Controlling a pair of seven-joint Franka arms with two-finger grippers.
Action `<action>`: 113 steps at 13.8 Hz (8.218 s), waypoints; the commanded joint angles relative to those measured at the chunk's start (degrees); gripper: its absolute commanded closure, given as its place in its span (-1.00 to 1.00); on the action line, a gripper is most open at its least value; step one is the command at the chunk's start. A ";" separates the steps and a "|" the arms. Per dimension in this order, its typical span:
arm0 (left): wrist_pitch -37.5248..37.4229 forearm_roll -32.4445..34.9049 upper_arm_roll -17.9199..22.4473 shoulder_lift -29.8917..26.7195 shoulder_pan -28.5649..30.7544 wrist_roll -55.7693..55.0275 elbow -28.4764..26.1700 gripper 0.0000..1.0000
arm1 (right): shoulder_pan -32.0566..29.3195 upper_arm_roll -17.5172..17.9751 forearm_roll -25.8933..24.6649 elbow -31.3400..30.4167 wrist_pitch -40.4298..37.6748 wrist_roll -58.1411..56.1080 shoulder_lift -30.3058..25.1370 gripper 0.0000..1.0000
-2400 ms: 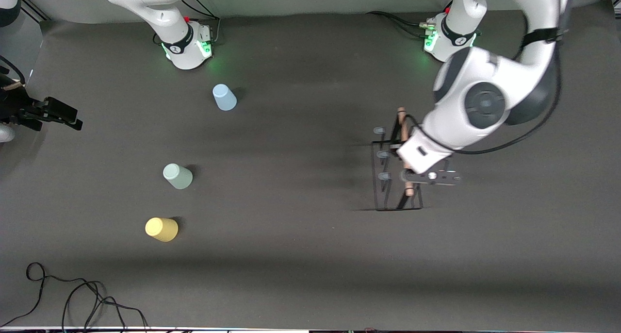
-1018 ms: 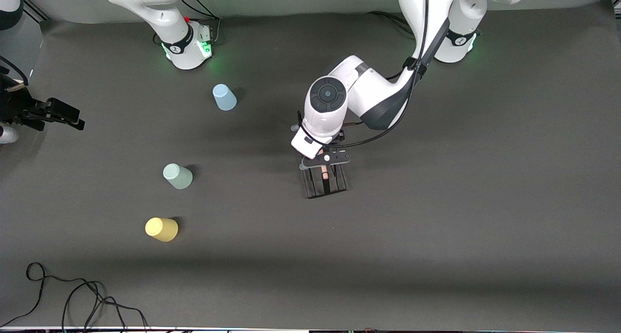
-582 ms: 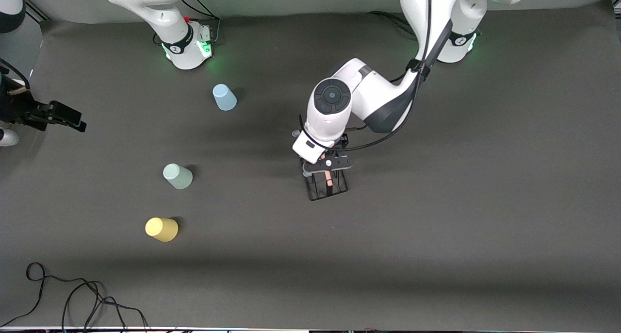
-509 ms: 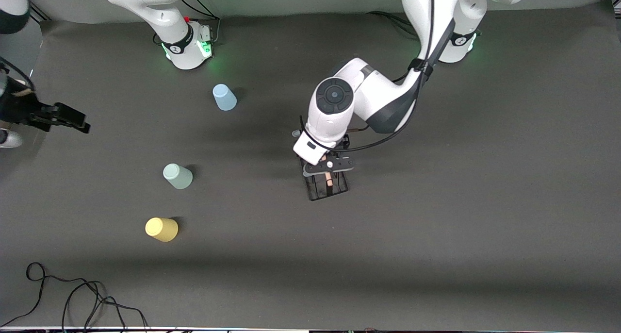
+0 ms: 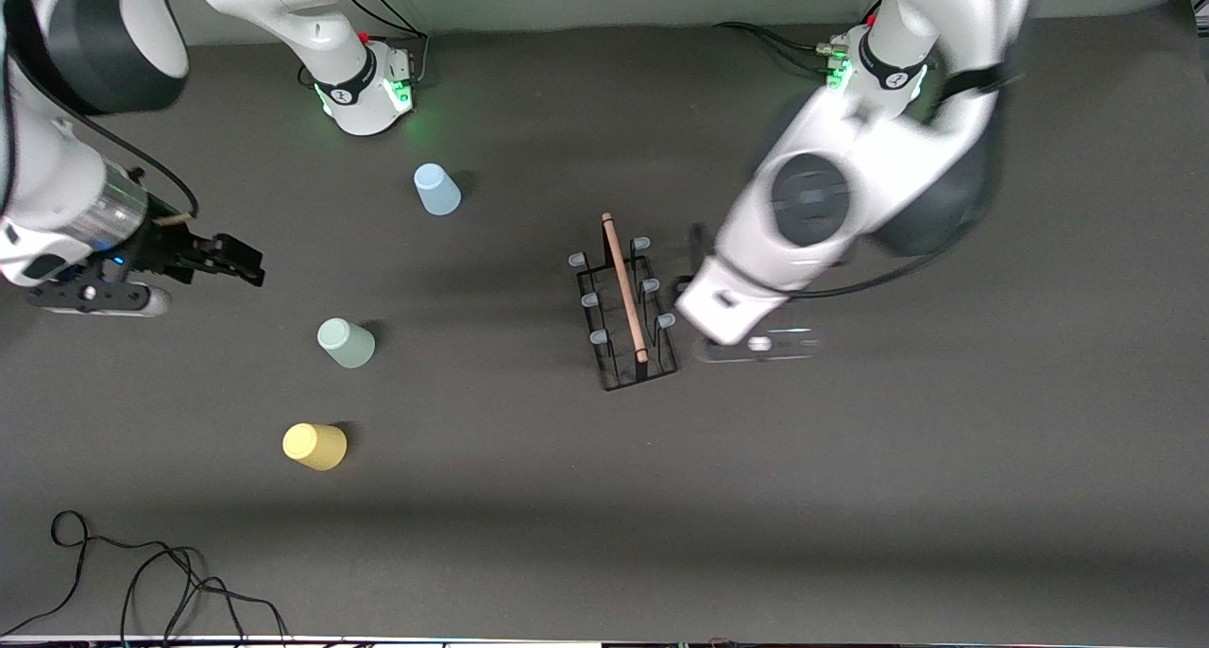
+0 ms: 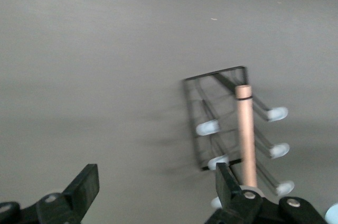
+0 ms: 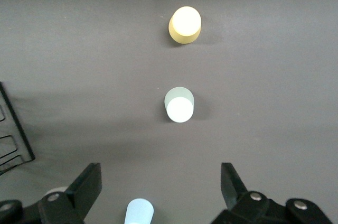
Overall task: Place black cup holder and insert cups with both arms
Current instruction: 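Release the rack and withdraw the left gripper while the right gripper reaches the green cup, then grasp the pale green cup with the right gripper, then place the green cup onto a rack peg with the right gripper, then move the right gripper to the yellow cup, then grasp the yellow cup with the right gripper, then place the yellow cup onto a rack peg with the right gripper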
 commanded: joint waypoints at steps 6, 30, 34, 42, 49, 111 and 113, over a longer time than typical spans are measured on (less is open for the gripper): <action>-13.52 3.73 -0.34 -13.59 19.61 24.76 -3.44 -0.97 | -0.57 -1.77 0.79 -22.50 27.42 -5.50 -0.11 -1.00; -0.34 4.44 -0.34 -21.24 24.63 24.76 -20.77 -0.97 | 3.11 -1.43 5.63 -23.34 36.41 -4.28 7.23 0.53; -0.34 4.44 -0.34 -21.24 24.72 24.76 -20.77 -0.97 | 10.74 -1.52 5.63 -5.75 11.30 7.21 6.06 0.53; -0.34 4.44 -0.34 -21.24 24.72 24.76 -20.77 -0.98 | 37.11 -1.61 4.75 5.15 11.46 42.19 14.74 0.53; -0.16 4.35 -0.42 -21.24 24.63 24.76 -20.77 -0.98 | 41.00 -1.69 2.02 8.69 18.39 48.64 24.51 0.53; -0.16 4.35 -0.34 -21.15 24.63 24.76 -20.41 -0.98 | 36.42 -7.93 5.36 37.14 3.54 36.83 37.33 0.42; -0.16 4.35 -0.34 -21.15 24.63 24.76 -20.41 -0.98 | 37.66 -7.85 5.28 41.45 3.98 39.66 41.46 0.42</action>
